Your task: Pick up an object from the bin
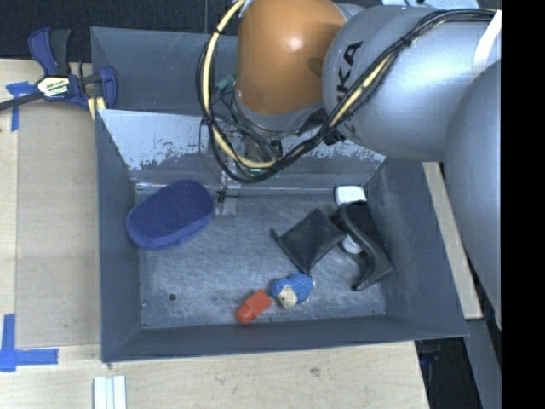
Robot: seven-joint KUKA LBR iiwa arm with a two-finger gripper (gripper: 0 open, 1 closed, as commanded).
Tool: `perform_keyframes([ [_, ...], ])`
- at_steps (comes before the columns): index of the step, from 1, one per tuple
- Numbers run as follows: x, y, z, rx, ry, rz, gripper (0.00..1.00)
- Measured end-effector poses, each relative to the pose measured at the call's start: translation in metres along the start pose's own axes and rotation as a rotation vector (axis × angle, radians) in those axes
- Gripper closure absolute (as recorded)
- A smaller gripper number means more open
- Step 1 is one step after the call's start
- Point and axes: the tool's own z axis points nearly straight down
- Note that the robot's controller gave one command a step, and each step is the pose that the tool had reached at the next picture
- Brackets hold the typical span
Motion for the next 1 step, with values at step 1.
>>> perform_keyframes([
  [1,0.0111,0.0394,0.099,0.0,-0.002,-0.373,0.0],
])
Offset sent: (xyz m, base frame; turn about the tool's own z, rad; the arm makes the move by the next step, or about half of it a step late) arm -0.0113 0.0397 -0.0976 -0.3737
